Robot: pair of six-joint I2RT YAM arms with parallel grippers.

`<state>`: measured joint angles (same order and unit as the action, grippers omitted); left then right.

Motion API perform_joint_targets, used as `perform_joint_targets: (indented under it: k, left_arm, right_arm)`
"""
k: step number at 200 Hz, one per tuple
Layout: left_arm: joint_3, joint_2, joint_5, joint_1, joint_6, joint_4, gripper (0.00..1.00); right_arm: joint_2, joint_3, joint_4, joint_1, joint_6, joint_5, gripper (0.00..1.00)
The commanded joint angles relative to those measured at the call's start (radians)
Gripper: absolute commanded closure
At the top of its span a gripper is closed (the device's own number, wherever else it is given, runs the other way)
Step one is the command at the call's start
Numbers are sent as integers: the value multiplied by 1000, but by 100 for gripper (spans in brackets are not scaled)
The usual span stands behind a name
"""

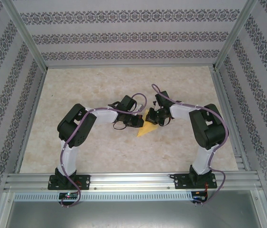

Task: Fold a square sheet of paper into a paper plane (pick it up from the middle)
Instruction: Fourth fold the wing at the center of the table.

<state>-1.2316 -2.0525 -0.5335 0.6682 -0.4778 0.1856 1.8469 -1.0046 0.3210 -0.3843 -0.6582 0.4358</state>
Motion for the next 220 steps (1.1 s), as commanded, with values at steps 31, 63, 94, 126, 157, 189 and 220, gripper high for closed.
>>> perform_joint_targets:
  k: [31,63,94,126,157,189,220]
  left_arm:
    - [-11,-25,-3,6,33,104,96]
    - [-11,38,1,4,19,74,91]
    - [43,136,54,-7,-35,-5,89]
    - [94,157,8,-8,-77,-80,89]
    - [111,143,-62,-3,-94,-125,89]
    - [100,97,-88,6,-93,-113,89]
    - [82,58,-127,14,-92,-114,89]
  right_arm:
    - [-4,55,20,5,11,-66,94]
    - [9,72,0,8,11,-65,95]
    - [15,90,-20,15,12,-63,96]
    - [18,97,-33,19,19,-55,96]
    - [23,98,-40,20,18,-49,96]
    - [14,107,-62,25,14,-36,95]
    - [-10,106,-88,28,11,-12,94]
